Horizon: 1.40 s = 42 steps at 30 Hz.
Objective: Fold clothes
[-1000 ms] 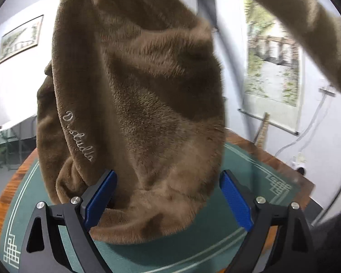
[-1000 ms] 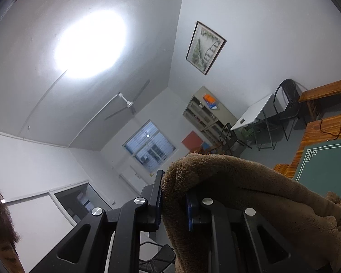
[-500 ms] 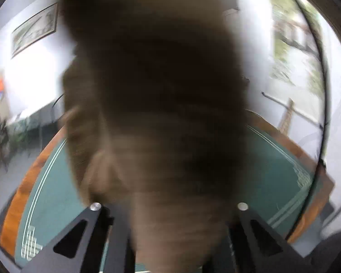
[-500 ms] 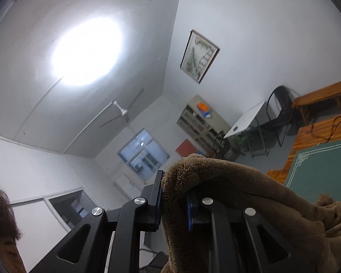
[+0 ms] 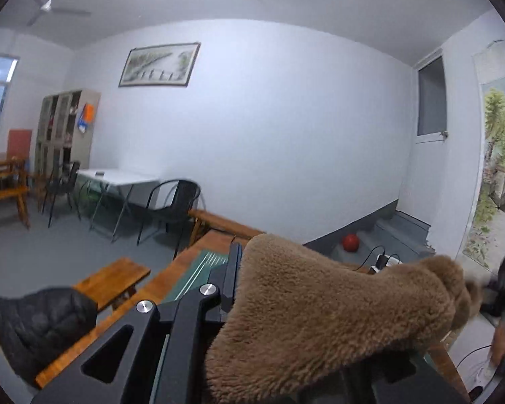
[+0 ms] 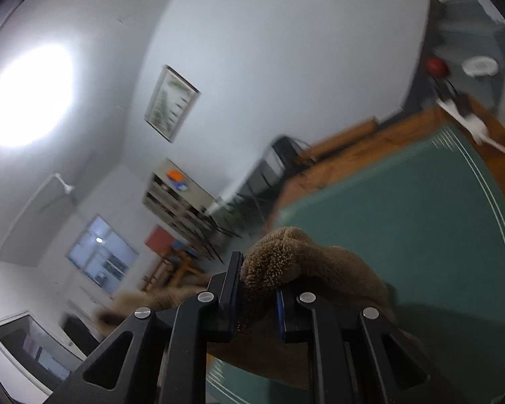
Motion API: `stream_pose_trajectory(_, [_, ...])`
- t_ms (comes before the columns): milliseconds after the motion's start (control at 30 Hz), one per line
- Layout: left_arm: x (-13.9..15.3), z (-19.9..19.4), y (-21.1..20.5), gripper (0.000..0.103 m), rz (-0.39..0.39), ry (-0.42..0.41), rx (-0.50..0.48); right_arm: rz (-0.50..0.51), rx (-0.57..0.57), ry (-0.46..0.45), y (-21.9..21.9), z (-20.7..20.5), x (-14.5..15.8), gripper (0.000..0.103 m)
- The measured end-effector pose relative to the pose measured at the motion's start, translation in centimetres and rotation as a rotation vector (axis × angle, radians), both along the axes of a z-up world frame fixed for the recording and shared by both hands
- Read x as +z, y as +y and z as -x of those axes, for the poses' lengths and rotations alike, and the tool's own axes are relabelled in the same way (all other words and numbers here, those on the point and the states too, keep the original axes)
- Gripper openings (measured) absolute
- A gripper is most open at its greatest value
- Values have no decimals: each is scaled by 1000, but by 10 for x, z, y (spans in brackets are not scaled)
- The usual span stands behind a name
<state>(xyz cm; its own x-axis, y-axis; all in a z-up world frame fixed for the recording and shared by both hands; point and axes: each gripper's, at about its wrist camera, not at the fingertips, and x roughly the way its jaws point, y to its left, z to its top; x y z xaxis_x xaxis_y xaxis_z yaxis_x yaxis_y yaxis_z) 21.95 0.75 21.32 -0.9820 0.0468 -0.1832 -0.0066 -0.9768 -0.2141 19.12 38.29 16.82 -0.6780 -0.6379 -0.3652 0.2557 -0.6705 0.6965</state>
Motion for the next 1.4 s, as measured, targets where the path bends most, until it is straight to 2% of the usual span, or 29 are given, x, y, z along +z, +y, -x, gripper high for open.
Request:
stream_pose_trajectory(100, [0, 11, -4, 10, 7, -25, 0, -54, 39, -97, 6, -11, -52, 21])
stream_pose_trajectory(133, [0, 15, -5, 10, 9, -33, 0, -78, 54, -118, 4, -15, -64, 27])
stream_pose_trajectory(200, [1, 22, -8, 10, 14, -50, 1, -177, 86, -131, -5, -27, -80, 53])
stream_pose_trajectory(233, [1, 26, -9, 10, 16, -58, 1, -227, 107, -130, -9, -33, -85, 72])
stream_pose_trajectory(267, [1, 30, -11, 10, 18, -67, 1, -279, 127, -127, -12, -40, -91, 76])
stream_pose_trajectory(367, [1, 41, -15, 10, 25, -92, 1, -474, 147, -86, -23, -62, -101, 76])
stream_pose_trajectory(433, [1, 48, -18, 10, 29, -108, 1, -698, 122, -18, -37, -74, -105, 76])
stream_pose_trajectory(500, [-2, 53, -22, 10, 28, -114, 0, -938, 107, 70, -57, -85, -112, 76])
stream_pose_trajectory(567, [-2, 55, -25, 10, 25, -117, -1, -1114, 112, 180, -74, -99, -127, 76])
stream_pose_trajectory(633, [3, 56, -27, 10, 22, -116, -5, -1241, 134, 302, -93, -113, -142, 76])
stream_pose_trajectory(900, [25, 58, -31, 10, 15, -105, -31, -1432, 220, 593, -160, -107, -196, 76])
stream_pose_trajectory(1000, [36, 55, -25, 10, 24, -91, -55, -1435, 170, 693, -174, -103, -199, 76])
stream_pose_trajectory(1133, [50, 51, -16, 10, 41, -68, -94, -1410, 24, 713, -183, -79, -194, 76])
stream_pose_trajectory(1200, [56, 49, -13, 10, 48, -57, -108, -1357, -21, 682, -181, -65, -186, 76])
stream_pose_trajectory(1233, [58, 48, -12, 10, 50, -53, -113, -1313, -29, 653, -178, -58, -179, 73])
stream_pose_trajectory(1267, [62, 49, -13, 10, 51, -48, -116, -1252, -34, 608, -171, -50, -168, 55])
stream_pose_trajectory(1333, [66, 48, -15, 10, 48, -39, -114, -1148, -62, 544, -152, -38, -143, 31])
stream_pose_trajectory(1400, [70, 47, -20, 10, 36, -28, -109, -1056, -103, 501, -129, -29, -117, 25])
